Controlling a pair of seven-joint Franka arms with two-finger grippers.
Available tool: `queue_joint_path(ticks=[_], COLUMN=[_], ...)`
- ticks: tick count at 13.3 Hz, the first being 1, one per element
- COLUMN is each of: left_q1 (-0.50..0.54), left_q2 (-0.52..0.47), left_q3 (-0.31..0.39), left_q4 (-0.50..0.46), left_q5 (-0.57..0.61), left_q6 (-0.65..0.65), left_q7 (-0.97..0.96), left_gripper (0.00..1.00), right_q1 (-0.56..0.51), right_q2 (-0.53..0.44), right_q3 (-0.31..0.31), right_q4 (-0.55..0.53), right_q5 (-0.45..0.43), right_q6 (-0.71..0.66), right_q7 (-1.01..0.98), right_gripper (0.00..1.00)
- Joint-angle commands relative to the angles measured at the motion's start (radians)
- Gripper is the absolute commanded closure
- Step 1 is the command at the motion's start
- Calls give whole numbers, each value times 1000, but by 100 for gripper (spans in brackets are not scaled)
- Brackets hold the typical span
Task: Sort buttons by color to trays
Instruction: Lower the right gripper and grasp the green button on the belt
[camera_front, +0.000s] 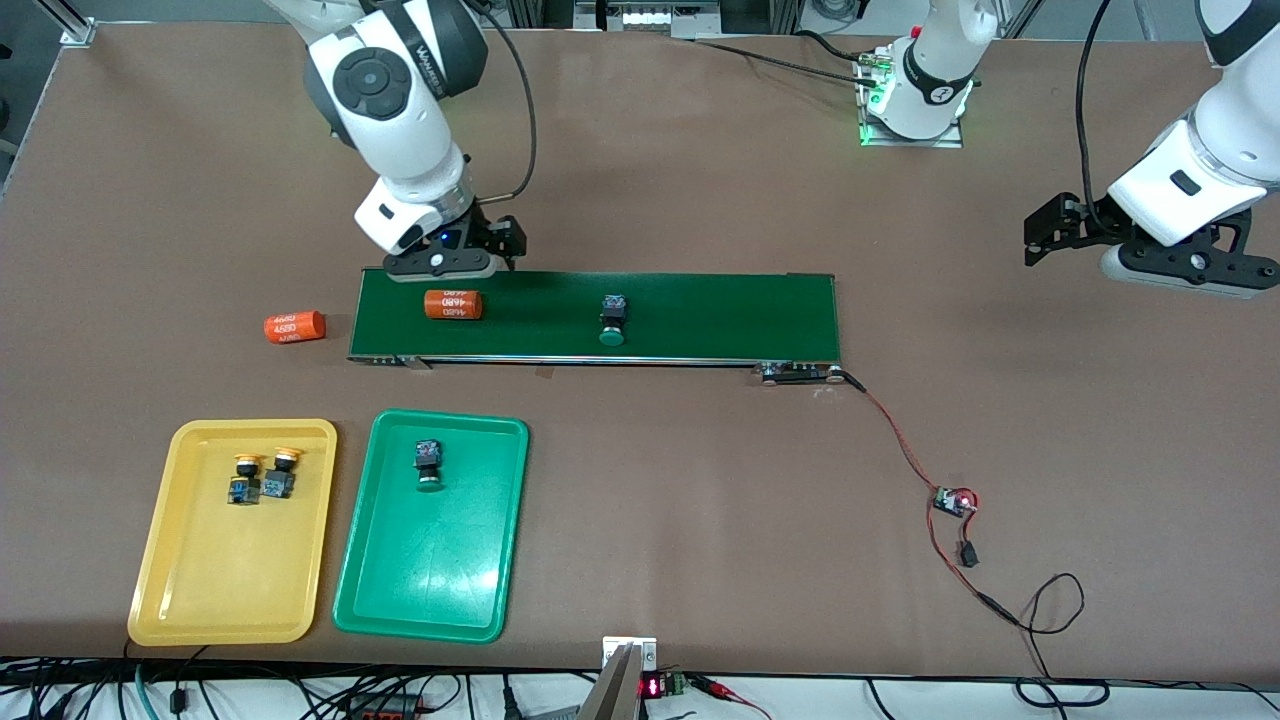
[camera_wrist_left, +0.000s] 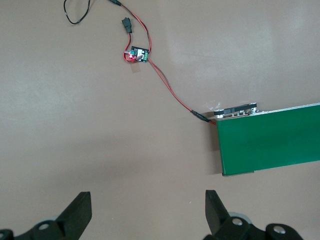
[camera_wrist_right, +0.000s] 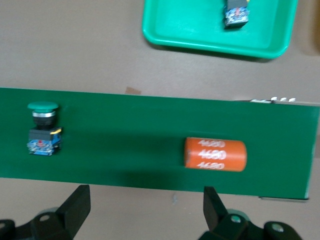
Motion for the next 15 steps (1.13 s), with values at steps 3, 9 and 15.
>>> queue_joint_path(ticks=[3, 9, 15], left_q1=[4, 3, -2], left_q2=[12, 14, 12], left_q3=[0, 0, -2], left_q4=[26, 26, 26], left_q5=[-10, -9, -10], left_q6=[-18, -20, -23], left_q7=[23, 23, 23], left_gripper=[0, 0, 0], right_q1=[5, 60, 77], right_q2=[-14, 94, 166], right_q3=[41, 43, 43], right_q4=[-89, -85, -74], right_q5=[-19, -207, -278], right_q6=[124, 183, 221], right_q7=[68, 252, 320], right_gripper=[0, 0, 0])
